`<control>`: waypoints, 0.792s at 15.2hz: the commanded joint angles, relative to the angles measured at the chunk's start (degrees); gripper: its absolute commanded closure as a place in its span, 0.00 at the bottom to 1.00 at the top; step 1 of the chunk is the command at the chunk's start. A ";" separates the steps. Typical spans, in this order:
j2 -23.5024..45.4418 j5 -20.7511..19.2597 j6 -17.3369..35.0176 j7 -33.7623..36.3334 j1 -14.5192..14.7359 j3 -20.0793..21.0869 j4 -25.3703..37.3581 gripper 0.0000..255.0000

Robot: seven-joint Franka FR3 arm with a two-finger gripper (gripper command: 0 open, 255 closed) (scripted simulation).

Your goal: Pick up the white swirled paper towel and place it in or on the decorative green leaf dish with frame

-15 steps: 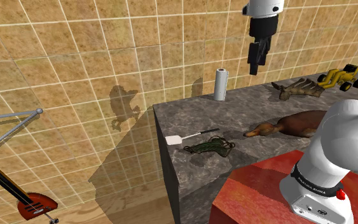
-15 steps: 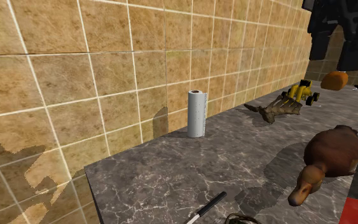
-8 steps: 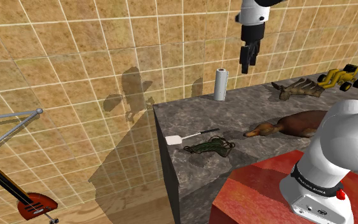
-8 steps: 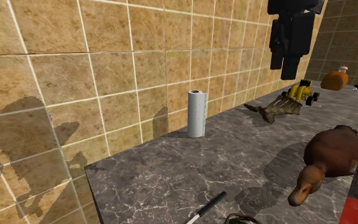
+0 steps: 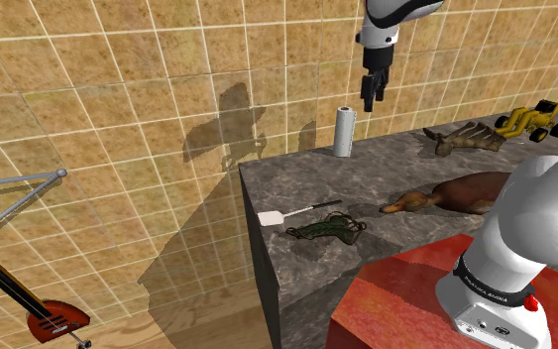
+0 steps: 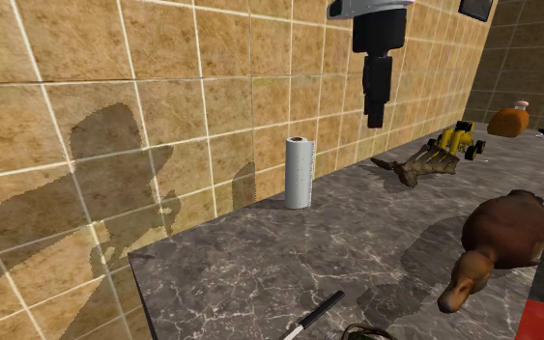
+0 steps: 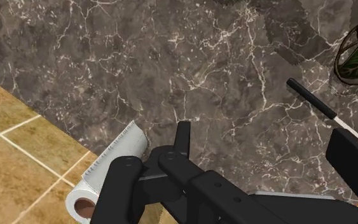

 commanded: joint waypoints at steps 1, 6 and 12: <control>4.08 0.42 2.18 -2.35 -0.23 -1.80 2.26 0.00; 14.63 3.20 5.68 -8.40 -1.09 -5.47 9.73 0.00; 28.45 8.98 7.49 -16.00 -3.65 -8.19 21.46 0.00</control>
